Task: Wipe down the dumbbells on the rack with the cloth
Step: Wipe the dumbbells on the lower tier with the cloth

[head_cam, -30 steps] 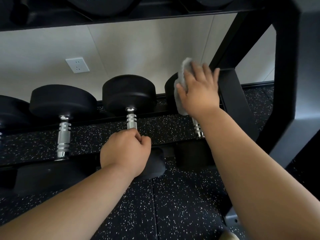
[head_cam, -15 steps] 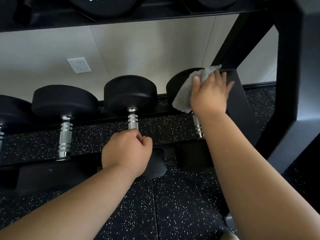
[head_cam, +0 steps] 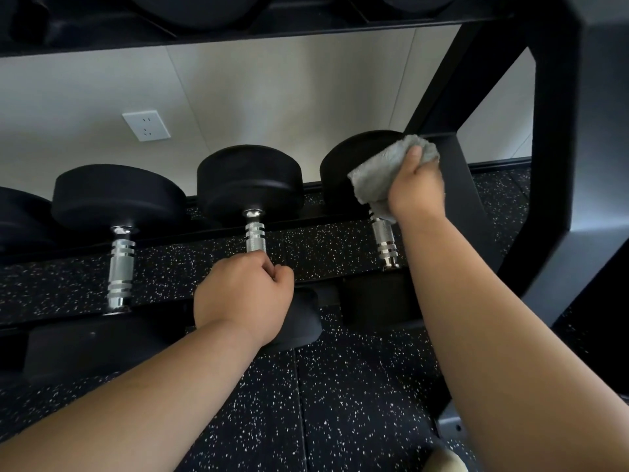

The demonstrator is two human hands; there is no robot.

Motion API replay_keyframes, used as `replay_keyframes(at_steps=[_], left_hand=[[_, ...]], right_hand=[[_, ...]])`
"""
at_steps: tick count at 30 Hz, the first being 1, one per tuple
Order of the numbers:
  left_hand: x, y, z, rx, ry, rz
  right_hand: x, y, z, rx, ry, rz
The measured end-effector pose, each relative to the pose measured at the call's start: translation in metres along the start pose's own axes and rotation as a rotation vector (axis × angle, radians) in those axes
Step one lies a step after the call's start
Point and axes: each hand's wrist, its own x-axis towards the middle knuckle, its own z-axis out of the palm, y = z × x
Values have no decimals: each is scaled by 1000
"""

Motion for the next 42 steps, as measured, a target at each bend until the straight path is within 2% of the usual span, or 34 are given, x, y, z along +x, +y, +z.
replay_keyframes(at_steps=[5,7,10,12,18,20,23,26,29,31,34,37,39,40,42], left_hand=[[0,0,1,2,2,-7],[1,-2,1,0,3,-16],[0,-1,1,-8,2,-15],[-1,1,1,-11,6,-14],[-1,-2,2,-12,8,-7],[0,-2,3,-18,5,-9],[0,-2,2,-22,11,-9],[0,-2,3,-27,12,-12],[1,-3,3,-13,12,-13],[1,-2,3,-10,6,-11],[1,-2,3,-16,4,-4],[1,-3,4,-28,17,6],[2,-5,5,-43,20,-8],[2,-5,5,-51,22,-15],[3,-6,5,-79,19,-21]], right_hand=[[-16,3,13,-425,10,-457],[-15,1,9,-445,9,-530],[-8,-1,8,-415,21,-515],[-8,-8,13,-481,39,-552],[-24,-16,27,-905,-100,-989],[-30,-15,34,-1002,-151,-1060],[-26,-18,30,-922,-120,-975],[-15,-18,18,-848,10,-698],[-14,-12,10,-588,31,-445],[-19,-10,9,-458,11,-394],[-27,-9,16,-608,5,-481],[-32,-8,22,-888,-68,-777],[-38,-10,25,-933,-177,-972],[-44,-13,28,-924,-237,-1003],[-66,-18,37,-775,-407,-879]])
